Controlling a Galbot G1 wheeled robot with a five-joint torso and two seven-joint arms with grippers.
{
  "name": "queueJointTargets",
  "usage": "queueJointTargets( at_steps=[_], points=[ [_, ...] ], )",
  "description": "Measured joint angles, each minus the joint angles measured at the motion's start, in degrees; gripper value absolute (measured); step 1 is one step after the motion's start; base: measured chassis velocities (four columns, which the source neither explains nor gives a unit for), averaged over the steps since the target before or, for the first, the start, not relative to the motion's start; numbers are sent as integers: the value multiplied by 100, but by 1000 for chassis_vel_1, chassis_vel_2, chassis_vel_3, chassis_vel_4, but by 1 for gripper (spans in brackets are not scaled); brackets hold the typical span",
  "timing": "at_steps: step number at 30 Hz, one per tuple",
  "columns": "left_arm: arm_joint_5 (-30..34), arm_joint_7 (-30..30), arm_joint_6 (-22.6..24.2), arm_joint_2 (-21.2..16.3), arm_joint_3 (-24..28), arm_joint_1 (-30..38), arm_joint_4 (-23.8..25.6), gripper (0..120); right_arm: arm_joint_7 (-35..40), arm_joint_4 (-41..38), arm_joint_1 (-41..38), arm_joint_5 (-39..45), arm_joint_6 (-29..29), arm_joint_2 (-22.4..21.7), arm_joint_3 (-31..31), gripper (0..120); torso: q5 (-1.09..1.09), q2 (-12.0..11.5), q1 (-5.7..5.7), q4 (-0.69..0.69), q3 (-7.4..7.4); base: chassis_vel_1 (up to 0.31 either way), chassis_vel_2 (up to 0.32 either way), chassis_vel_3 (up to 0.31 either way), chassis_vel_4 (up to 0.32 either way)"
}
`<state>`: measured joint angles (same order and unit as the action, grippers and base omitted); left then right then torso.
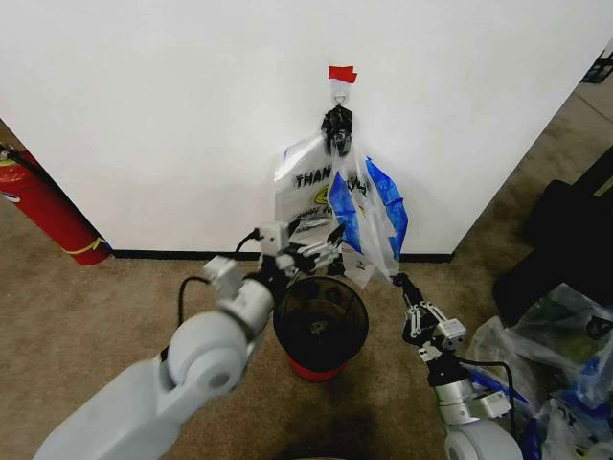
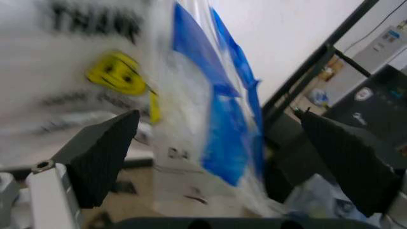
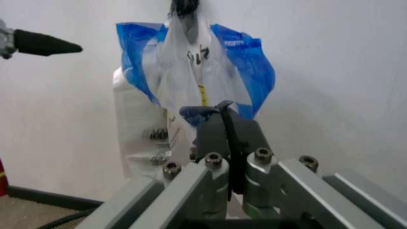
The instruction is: Pick up the garbage bag from the wall and place it over the trash bin.
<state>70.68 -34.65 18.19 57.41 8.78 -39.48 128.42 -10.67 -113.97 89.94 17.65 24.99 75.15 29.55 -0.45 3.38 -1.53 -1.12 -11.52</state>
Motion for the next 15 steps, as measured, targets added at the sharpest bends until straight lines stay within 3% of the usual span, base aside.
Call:
queueJointTargets(
  at_steps=[10,15],
  points=[
    [187,-146,98,236,285,363,-189,100,2,23,31,6,2,5,63,0,0,0,1,2,0,0,0,0,0],
    [-170,-118,126,647,671,634,-771,99,16,-27,68,100,-13,-87,205,0,0,0,0,-1,0,0,0,0,0]
  ],
)
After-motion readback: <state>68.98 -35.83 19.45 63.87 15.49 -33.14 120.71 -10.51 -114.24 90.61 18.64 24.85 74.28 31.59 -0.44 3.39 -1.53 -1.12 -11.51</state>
